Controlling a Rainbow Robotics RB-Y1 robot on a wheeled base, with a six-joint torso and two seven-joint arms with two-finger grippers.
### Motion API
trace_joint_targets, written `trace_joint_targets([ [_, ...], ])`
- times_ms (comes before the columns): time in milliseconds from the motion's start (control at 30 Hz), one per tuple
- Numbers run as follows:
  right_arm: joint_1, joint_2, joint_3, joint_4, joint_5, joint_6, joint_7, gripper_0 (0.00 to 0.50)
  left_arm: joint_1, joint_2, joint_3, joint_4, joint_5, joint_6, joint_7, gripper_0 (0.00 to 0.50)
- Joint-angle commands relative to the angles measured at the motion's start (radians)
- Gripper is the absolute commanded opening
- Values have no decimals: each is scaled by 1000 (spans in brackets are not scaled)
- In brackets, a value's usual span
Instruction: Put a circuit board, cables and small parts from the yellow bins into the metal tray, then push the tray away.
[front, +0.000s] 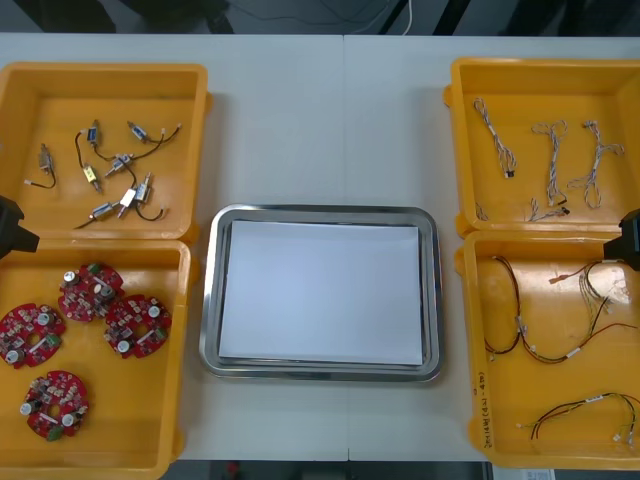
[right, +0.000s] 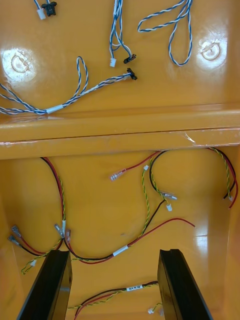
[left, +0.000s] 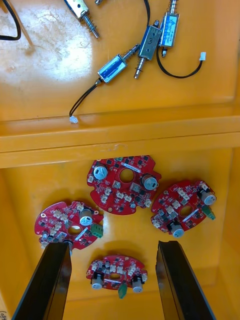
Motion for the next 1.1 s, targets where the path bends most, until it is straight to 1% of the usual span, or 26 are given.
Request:
trace_joint_targets([
  [33,11,11,15,-30,5,4,0,500,-28,-7,-8,-28,-9,7,63,500],
  [600,11,11,15,-30,5,4,0,500,-28,-7,-8,-28,-9,7,63,500],
  [633,-24,0,3,-40,11,4,-2,500,-28,-7,-8,-28,-9,7,63,500],
  [733,-50,-9,-11,-49,5,4,0,500,-28,-7,-8,-28,-9,7,63,500],
  [767,-51,-6,-11,-50,3,4,-2,500,2,-38,-27,-6,-9,7,63,500],
  [833,-48,-3,-10,-61,5,4,-2,500,3,-47,-27,-6,-11,7,63,500],
  [1033,-39,3,-4,-61,22,4,-9,500,0,-46,-25,-6,-6,7,62,500],
  [1100,-35,14,-4,-61,26,4,-17,500,0,-44,-25,-5,-2,7,55,500],
])
